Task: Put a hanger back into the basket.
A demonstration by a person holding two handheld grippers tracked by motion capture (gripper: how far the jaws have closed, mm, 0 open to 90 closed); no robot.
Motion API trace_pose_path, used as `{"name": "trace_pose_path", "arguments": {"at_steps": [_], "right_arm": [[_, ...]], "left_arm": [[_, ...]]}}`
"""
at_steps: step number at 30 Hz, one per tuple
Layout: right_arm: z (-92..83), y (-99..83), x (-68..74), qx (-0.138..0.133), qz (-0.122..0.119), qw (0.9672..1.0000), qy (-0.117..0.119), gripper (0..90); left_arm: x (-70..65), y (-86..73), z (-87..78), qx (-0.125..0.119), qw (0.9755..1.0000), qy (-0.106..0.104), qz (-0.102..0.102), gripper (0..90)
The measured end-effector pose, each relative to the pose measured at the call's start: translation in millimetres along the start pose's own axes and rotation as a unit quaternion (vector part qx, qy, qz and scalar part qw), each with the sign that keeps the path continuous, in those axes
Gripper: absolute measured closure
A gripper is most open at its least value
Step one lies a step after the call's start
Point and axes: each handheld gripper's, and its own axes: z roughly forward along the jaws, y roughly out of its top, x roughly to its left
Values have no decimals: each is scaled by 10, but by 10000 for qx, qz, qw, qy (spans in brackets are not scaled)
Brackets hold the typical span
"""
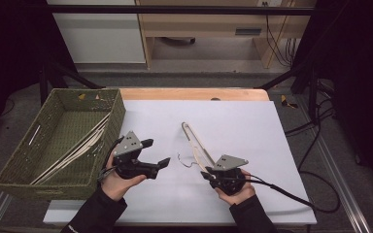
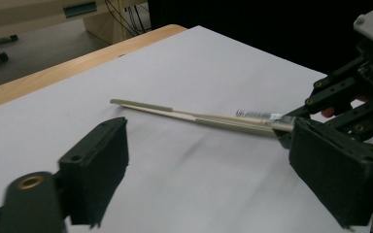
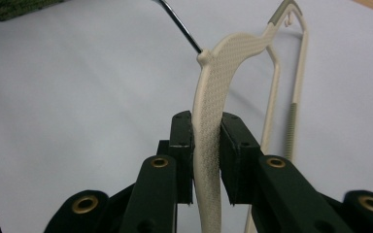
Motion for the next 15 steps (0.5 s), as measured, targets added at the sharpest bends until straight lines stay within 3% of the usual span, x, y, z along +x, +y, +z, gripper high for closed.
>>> {"name": "trace_pose_path", "arguments": {"at_steps": [9,15], "right_arm": [[-137,45,-144,-84,166,9995,-248,797],[-233,55,-308,-197,459,9974,-523,826]], "left_arm": [[67,-89,30,143,9999,14,-24,77],[87,-119,51,210,9998,45,-32,71]]}}
